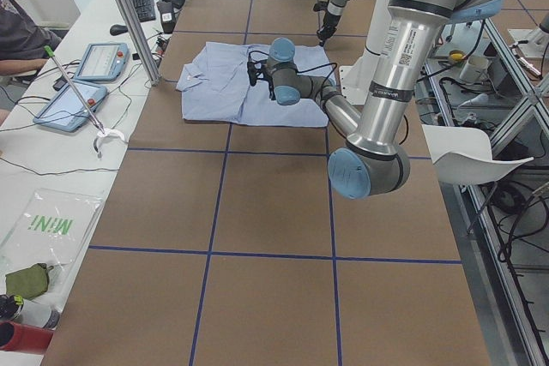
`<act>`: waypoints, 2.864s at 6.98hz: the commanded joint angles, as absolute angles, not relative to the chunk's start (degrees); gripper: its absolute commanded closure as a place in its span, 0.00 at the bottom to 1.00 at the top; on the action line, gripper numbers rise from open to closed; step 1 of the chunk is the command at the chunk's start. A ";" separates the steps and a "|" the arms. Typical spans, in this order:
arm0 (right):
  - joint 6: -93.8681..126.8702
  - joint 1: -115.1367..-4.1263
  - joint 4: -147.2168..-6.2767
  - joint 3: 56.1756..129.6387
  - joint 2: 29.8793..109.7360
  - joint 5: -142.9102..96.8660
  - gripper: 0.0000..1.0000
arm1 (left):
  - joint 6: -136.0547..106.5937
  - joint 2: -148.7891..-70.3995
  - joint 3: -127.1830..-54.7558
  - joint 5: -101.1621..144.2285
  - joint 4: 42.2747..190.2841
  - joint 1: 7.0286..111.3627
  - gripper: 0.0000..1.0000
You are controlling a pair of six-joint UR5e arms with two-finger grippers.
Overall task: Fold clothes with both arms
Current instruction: 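Lower both grippers to the hem corners nearest the robot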
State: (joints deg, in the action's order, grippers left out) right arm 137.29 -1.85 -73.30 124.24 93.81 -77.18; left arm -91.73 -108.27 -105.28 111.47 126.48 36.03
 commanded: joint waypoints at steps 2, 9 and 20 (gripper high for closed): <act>137.28 -2.11 -73.30 125.07 94.31 -77.34 1.00 | -98.22 -107.40 -110.20 102.26 113.16 26.95 0.06; 137.20 -2.11 -73.30 124.72 94.48 -77.34 1.00 | -104.58 -95.28 -115.75 100.46 111.88 16.62 0.17; 137.20 -2.20 -73.30 124.98 94.48 -77.34 1.00 | -106.61 -94.92 -115.48 98.35 111.88 13.01 1.00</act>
State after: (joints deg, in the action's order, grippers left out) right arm 137.20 -2.15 -73.30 124.94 94.46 -77.34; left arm -106.59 -95.02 -115.01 98.55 111.88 12.88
